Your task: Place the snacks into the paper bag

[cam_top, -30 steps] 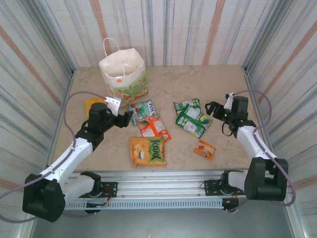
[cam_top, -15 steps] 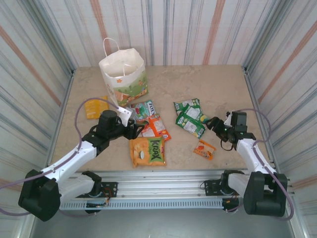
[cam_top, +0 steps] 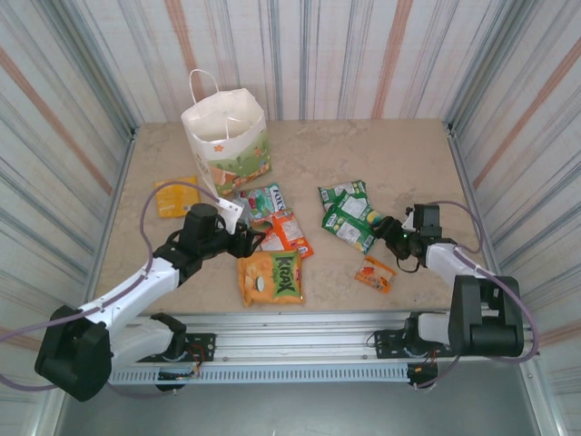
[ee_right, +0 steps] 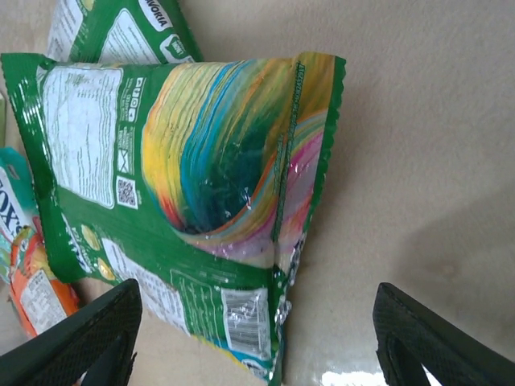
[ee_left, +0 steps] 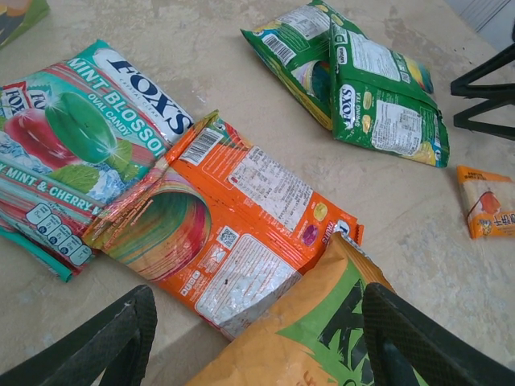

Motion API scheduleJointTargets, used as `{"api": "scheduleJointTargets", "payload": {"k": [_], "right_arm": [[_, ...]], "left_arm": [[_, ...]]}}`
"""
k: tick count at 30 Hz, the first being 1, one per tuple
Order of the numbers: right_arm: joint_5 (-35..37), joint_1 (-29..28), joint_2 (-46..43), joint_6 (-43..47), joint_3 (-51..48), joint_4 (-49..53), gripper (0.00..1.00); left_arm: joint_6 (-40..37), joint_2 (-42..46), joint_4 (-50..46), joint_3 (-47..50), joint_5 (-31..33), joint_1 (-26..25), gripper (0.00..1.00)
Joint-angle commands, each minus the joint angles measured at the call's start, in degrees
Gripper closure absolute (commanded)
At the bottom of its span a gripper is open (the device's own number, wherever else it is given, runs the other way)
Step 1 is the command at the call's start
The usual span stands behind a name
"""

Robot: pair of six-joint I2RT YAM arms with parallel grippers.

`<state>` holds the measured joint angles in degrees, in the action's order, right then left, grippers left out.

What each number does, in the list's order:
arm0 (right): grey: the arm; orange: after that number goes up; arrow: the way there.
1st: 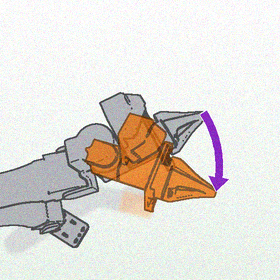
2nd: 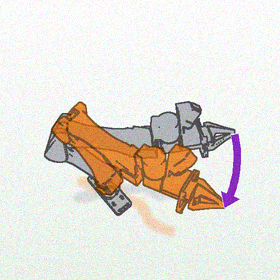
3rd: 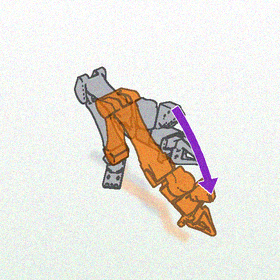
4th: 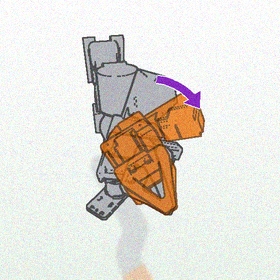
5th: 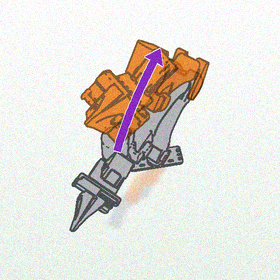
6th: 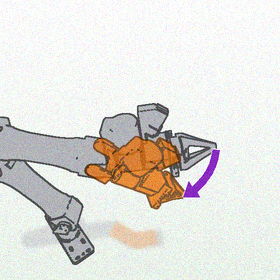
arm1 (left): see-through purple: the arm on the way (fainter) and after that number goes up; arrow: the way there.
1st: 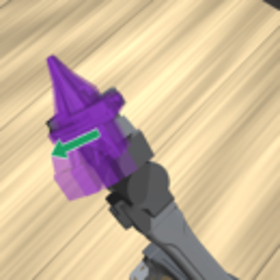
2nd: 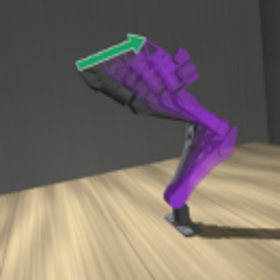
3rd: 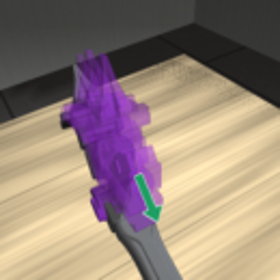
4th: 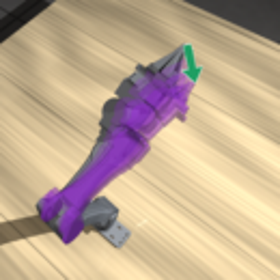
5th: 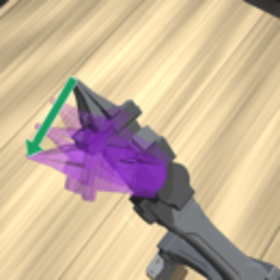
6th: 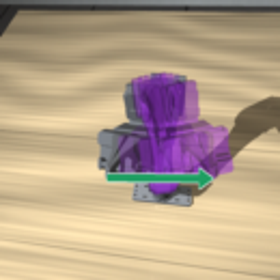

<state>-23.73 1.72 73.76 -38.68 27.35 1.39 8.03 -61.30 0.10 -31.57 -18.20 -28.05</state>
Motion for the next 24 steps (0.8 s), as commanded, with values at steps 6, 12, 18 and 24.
{"api": "scheduleJointTargets", "payload": {"k": [6, 12, 18, 24], "right_arm": [[-2.96, -1.46, 10.42, -1.37, 3.35, -7.76, 0.46], [-2.55, -1.65, 12.83, -0.88, 2.01, -12.37, 0.77], [-2.56, -2.85, 7.72, 2.39, 1.30, -11.23, 0.93], [-0.51, -5.66, -1.28, 9.70, 3.34, -4.80, 0.98]], "left_arm": [[0.09, 0.34, -1.31, -1.64, 1.32, -0.51, 0.29], [-0.56, 0.47, -2.19, -1.74, 2.50, -0.47, 0.29], [-0.63, 1.42, -2.74, -1.73, 3.03, -0.58, 0.29], [-0.97, 1.38, -3.09, -3.21, 2.52, -0.58, 0.29]]}}
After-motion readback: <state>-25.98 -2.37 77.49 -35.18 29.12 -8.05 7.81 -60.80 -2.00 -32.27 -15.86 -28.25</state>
